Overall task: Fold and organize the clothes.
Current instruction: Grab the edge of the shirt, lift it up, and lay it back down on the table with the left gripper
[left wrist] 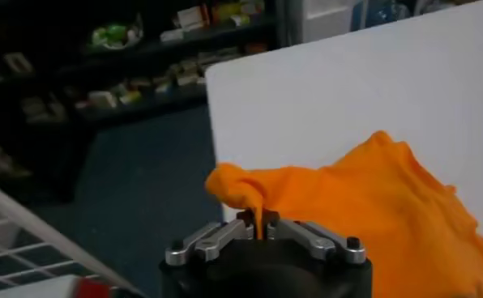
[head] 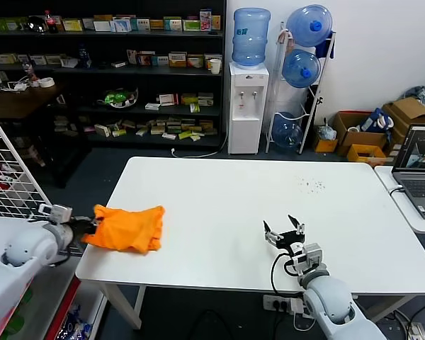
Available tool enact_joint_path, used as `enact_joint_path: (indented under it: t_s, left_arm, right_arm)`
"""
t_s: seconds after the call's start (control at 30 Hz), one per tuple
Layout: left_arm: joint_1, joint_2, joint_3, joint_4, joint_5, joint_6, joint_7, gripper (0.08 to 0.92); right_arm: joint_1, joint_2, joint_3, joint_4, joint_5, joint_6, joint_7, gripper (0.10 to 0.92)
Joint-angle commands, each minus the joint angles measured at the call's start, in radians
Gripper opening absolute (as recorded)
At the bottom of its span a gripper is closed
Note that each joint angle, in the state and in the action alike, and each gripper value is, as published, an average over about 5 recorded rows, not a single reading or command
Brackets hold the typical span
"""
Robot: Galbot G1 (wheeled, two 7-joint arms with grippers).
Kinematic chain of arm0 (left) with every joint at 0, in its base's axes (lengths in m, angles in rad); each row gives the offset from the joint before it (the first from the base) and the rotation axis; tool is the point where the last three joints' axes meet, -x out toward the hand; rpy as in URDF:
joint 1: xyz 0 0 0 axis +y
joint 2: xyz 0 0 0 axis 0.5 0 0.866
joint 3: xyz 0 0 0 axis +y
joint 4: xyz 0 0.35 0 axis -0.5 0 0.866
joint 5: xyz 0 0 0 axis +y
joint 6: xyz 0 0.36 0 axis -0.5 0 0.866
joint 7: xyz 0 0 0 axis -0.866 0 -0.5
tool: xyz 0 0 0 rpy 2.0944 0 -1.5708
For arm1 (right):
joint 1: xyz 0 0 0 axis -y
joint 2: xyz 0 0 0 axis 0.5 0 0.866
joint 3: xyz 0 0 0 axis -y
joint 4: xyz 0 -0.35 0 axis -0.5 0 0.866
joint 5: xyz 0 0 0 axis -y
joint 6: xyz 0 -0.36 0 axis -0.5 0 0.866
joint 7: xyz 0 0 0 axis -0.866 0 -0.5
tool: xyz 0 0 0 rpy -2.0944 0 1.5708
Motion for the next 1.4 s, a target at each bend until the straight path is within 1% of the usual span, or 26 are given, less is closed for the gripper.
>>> enact_joint_path:
  t_s: [0.03,0.13,0.23,0.3,0.37,0.43,0.53,0.67,0.73,0.9,1.07,1.17,1.27,1.4]
  left_arm:
    - [-0.09,0.293,0.035,0.035,0.123,-0.021,-0.019,0.131]
    - [-0.109,0.336,0.043,0.005,0.08,-0.009,-0.023,0.131]
    - [-0.115,0.358,0.045,-0.037,0.028,0.008,-0.036,0.131]
    - [-0.109,0.355,0.044,-0.073,-0.008,0.02,-0.051,0.131]
    - [-0.095,0.336,0.042,-0.124,-0.038,0.035,-0.067,0.131]
    - [-0.078,0.302,0.042,-0.174,-0.075,0.05,-0.092,0.131]
    - [-0.054,0.219,0.046,-0.218,-0.137,0.058,-0.145,0.131]
    - [-0.048,0.098,0.065,-0.223,-0.202,0.058,-0.222,0.131]
    - [-0.055,0.06,0.077,-0.209,-0.227,0.058,-0.25,0.131]
    - [-0.077,0.014,0.089,-0.21,-0.319,0.057,-0.313,0.131]
    - [-0.072,-0.024,0.093,-0.287,-0.392,0.056,-0.381,0.131]
    - [-0.057,-0.076,0.097,-0.325,-0.412,0.053,-0.42,0.131]
    - [-0.042,-0.164,0.113,-0.313,-0.397,0.039,-0.441,0.131]
    - [-0.031,-0.336,0.134,-0.236,-0.338,0.001,-0.452,0.131]
  right_arm:
    - [0.009,0.008,-0.011,0.004,-0.015,0.002,-0.003,0.823]
    - [0.011,0.014,-0.016,0.006,-0.022,0.003,-0.004,0.823]
    - [0.009,0.022,-0.019,0.01,-0.027,0.005,-0.006,0.823]
    - [0.005,0.027,-0.02,0.012,-0.032,0.008,-0.007,0.823]
    - [-0.003,0.031,-0.02,0.013,-0.039,0.011,-0.008,0.823]
    - [-0.013,0.035,-0.02,0.012,-0.053,0.015,-0.008,0.823]
    - [-0.026,0.039,-0.019,0.015,-0.073,0.017,-0.007,0.823]
    - [-0.035,0.039,-0.015,0.023,-0.085,0.013,-0.005,0.823]
    - [-0.038,0.038,-0.011,0.027,-0.089,0.011,-0.005,0.823]
    - [-0.05,0.035,-0.001,0.032,-0.096,0.015,-0.011,0.823]
    - [-0.053,0.033,0.005,0.023,-0.104,0.025,-0.023,0.823]
    - [-0.052,0.032,0.007,0.017,-0.107,0.035,-0.031,0.823]
    - [-0.052,0.029,0.009,0.013,-0.108,0.048,-0.04,0.823]
    - [-0.057,0.019,0.015,0.014,-0.103,0.063,-0.05,0.823]
